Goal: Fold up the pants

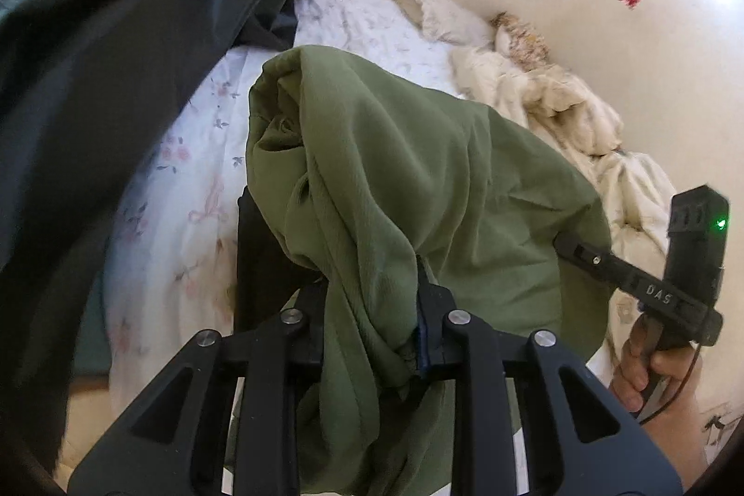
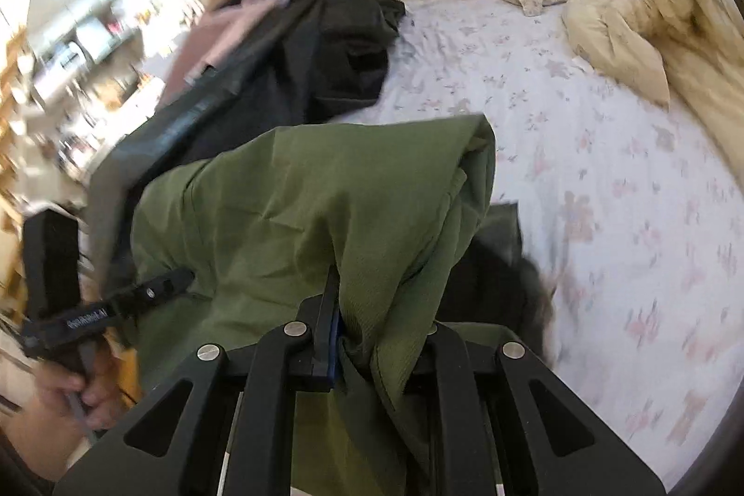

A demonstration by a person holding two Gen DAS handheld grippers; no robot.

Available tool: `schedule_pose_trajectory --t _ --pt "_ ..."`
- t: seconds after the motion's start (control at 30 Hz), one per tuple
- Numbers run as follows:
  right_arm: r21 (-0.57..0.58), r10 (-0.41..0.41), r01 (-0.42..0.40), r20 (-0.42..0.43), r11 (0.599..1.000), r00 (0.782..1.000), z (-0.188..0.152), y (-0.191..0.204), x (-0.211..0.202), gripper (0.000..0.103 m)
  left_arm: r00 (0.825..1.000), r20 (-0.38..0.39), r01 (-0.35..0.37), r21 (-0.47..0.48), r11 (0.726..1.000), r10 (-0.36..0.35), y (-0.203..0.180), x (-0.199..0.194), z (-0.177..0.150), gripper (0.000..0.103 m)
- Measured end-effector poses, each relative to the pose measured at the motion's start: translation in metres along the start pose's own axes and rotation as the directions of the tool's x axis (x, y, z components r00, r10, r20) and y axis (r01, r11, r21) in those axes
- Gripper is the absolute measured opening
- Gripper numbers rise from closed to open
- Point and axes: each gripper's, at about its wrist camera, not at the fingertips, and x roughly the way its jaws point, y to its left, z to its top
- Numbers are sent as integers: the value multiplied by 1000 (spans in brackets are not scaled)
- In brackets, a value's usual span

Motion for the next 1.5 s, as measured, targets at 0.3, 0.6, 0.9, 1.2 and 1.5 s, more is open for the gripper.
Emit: schedule_pose_trajectory --t 0.3,0.6,0.9,1.2,1.5 --pt "106 -94 100 -63 989 994 -10 -61 71 43 998 -25 -57 -65 996 55 41 59 1 79" --pt "167 -141 137 14 976 990 -28 -90 18 64 973 108 -198 -57 979 203 52 4 -13 85" --pt "85 -125 116 106 990 986 -75 -40 -80 65 930 167 -342 56 938 328 3 -57 -65 84" --pt "-27 -178 192 261 981 949 -167 51 -170 91 887 349 -363 120 924 303 -53 -141 -170 84" --pt "-23 -262 288 356 957 897 -292 103 -234 103 882 399 -321 120 939 251 -87 -210 -289 92"
